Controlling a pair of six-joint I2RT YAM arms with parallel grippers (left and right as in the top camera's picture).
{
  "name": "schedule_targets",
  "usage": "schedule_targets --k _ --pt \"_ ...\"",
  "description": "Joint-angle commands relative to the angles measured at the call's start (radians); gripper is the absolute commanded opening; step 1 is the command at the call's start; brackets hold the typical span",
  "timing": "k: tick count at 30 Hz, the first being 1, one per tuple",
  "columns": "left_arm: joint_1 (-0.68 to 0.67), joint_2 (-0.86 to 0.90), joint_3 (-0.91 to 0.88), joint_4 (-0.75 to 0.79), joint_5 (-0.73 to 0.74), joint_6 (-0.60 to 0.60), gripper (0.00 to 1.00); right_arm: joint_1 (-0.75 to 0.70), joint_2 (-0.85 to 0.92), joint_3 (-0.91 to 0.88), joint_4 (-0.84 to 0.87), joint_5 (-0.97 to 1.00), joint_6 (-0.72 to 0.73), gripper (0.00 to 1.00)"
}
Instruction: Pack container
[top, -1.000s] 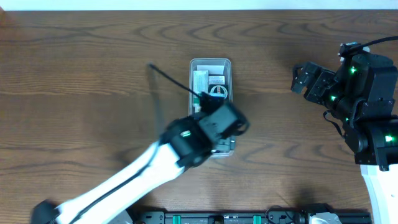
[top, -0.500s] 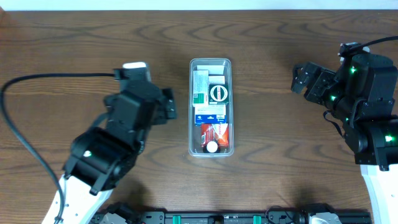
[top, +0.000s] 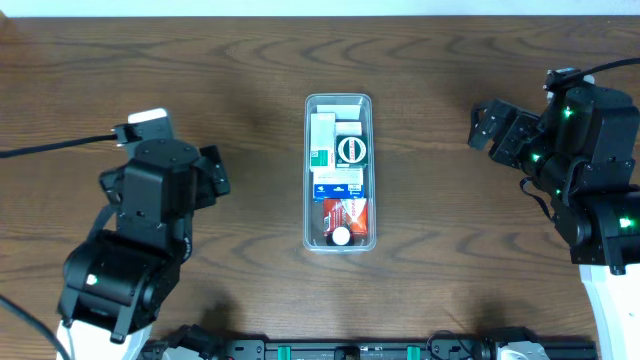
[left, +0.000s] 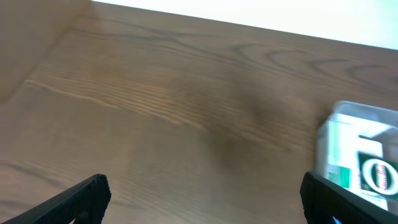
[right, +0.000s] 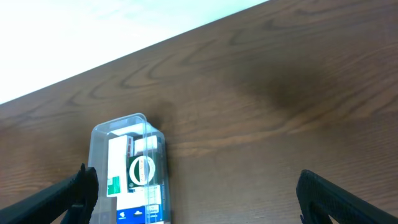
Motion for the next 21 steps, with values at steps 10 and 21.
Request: schedule_targets --k 10,21 --pt "0.199 -0.218 -0.031 0.071 0.079 0.048 0.99 -0.006 -0.001 0.005 0.002 0.0 -0.004 0.99" --pt "0.341 -0.516 -0.318 0.312 0.227 0.109 0.99 -0.006 -0.001 0.005 0.002 0.0 -0.004 0.99"
